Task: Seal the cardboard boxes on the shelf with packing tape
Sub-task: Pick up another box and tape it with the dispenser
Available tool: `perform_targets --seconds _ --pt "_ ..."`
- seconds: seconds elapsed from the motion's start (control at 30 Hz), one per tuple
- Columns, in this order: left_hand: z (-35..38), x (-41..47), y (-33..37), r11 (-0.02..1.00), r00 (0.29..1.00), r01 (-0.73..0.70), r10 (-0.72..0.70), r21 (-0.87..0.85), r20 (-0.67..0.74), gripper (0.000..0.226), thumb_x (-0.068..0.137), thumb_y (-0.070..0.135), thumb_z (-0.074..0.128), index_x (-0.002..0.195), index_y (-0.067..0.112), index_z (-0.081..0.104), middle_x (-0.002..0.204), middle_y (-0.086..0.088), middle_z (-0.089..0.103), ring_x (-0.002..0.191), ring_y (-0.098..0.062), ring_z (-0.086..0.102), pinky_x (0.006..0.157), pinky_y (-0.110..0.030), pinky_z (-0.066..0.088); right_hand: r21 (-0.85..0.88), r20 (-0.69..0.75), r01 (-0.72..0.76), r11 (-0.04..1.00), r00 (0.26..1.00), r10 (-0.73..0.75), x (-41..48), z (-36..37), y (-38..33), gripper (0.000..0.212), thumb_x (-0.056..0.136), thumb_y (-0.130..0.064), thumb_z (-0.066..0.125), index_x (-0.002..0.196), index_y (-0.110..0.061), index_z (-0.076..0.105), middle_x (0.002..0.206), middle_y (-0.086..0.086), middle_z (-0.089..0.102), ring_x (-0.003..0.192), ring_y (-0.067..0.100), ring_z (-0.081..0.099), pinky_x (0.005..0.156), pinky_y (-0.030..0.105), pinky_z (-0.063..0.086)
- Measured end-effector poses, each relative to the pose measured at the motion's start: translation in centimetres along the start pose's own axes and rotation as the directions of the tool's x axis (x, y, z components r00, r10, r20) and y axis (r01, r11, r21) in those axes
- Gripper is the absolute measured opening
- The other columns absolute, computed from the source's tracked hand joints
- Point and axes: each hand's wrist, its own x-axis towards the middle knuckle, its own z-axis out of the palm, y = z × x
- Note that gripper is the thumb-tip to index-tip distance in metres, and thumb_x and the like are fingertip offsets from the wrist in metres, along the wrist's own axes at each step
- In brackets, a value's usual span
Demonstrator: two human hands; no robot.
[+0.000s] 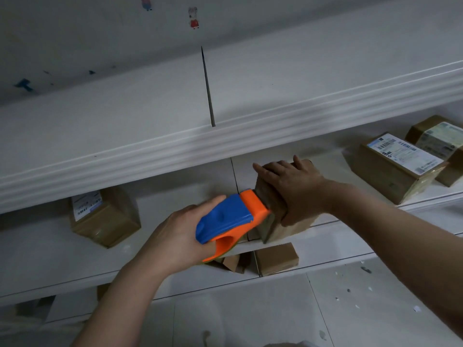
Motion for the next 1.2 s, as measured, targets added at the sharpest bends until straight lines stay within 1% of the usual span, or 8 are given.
perform_targets --seconds 0.13,0.23,0.3,0.43,0.6,0.77,0.93,1.2 --pt "-1.8 -0.4 1.1 0.993 0.991 -0.041 0.026 -0.109 -0.132 0.084 0.062 0.049 0.062 0.136 0.065 0.025 0.108 0.017 0.059 0.091 -0.005 0.06 0.079 -0.033 0.053 0.693 -0.224 0.137 0.708 0.974 0.031 -1.7 1.7 2.0 0.131 0.051 -0.039 0.091 0.152 -0.021 0.01 0.143 0.001 0.033 0.129 0.01 0.039 0.106 0.025 0.038" --pt "-1.4 0.9 2.7 0.98 0.994 -0.073 0.087 0.186 -0.068 0.084 0.07 0.062 0.061 0.138 0.065 0.012 0.108 0.016 0.053 0.098 -0.008 0.056 0.082 -0.029 0.049 0.9 -0.135 0.094 0.427 0.989 0.067 -3.1 5.7 2.0 0.118 0.057 -0.01 0.092 0.145 -0.032 0.016 0.138 -0.004 0.037 0.126 0.007 0.045 0.092 0.017 0.047" --pt "-0.5 2.2 4.0 0.96 0.995 -0.083 0.097 0.266 -0.038 0.083 0.077 0.055 0.062 0.14 0.061 0.009 0.108 0.013 0.051 0.098 -0.011 0.055 0.083 -0.028 0.047 0.93 -0.06 0.025 0.367 0.994 0.087 -4.1 7.3 2.6 0.119 0.059 -0.005 0.09 0.144 -0.041 0.015 0.143 -0.007 0.033 0.131 0.012 0.041 0.095 0.024 0.048" --pt "0.8 4.1 6.5 0.92 0.984 -0.162 0.176 0.358 -0.007 0.081 0.078 0.044 0.061 0.143 0.054 0.015 0.11 0.011 0.052 0.098 -0.013 0.056 0.085 -0.03 0.047 0.7 -0.077 -0.063 0.711 0.984 0.163 -4.8 7.7 4.5 0.133 0.054 -0.037 0.092 0.147 -0.042 -0.003 0.159 -0.005 0.013 0.146 0.017 0.011 0.118 0.05 0.018" --pt "1.5 5.1 7.3 0.887 0.978 -0.2 0.209 0.417 0.024 0.082 0.078 0.049 0.064 0.142 0.055 0.014 0.109 0.013 0.052 0.098 -0.012 0.056 0.086 -0.033 0.049 0.48 -0.01 -0.094 0.872 0.994 0.113 -4.2 7.3 3.9 0.12 0.053 -0.048 0.08 0.151 -0.03 0.013 0.148 -0.009 0.035 0.134 0.012 0.032 0.113 0.044 0.028" --pt "-1.9 3.4 3.6 0.925 0.982 -0.176 0.143 0.336 0.121 0.074 0.071 0.065 0.058 0.132 0.073 0.016 0.112 0.018 0.057 0.104 -0.006 0.055 0.088 -0.036 0.049 0.539 0.0 -0.072 0.839 0.996 0.085 -3.8 7.3 4.8 0.108 0.058 -0.046 0.085 0.145 -0.028 0.025 0.137 -0.008 0.042 0.122 0.012 0.041 0.103 0.03 0.041" --pt "-4.9 -0.3 -4.2 0.99 0.995 0.0 -0.014 0.143 0.103 0.087 0.057 0.031 0.061 0.116 0.084 0.024 0.119 0.013 0.06 0.106 0.003 0.054 0.087 -0.014 0.044 0.541 -0.002 -0.058 0.839 0.998 0.07 -3.3 7.2 4.8 0.109 0.058 -0.046 0.086 0.146 -0.024 0.026 0.136 -0.007 0.042 0.121 0.01 0.04 0.103 0.027 0.042" --pt "-0.9 1.6 -7.9 0.991 0.992 0.057 -0.07 0.123 0.104 0.094 0.058 0.025 0.058 0.123 0.081 0.019 0.094 0.006 0.051 0.09 -0.008 0.055 0.082 -0.023 0.046 0.52 0.048 -0.098 0.849 0.995 0.086 -3.5 7.1 4.2 0.112 0.059 -0.041 0.087 0.147 -0.026 0.021 0.141 -0.005 0.037 0.125 0.013 0.037 0.108 0.034 0.04"
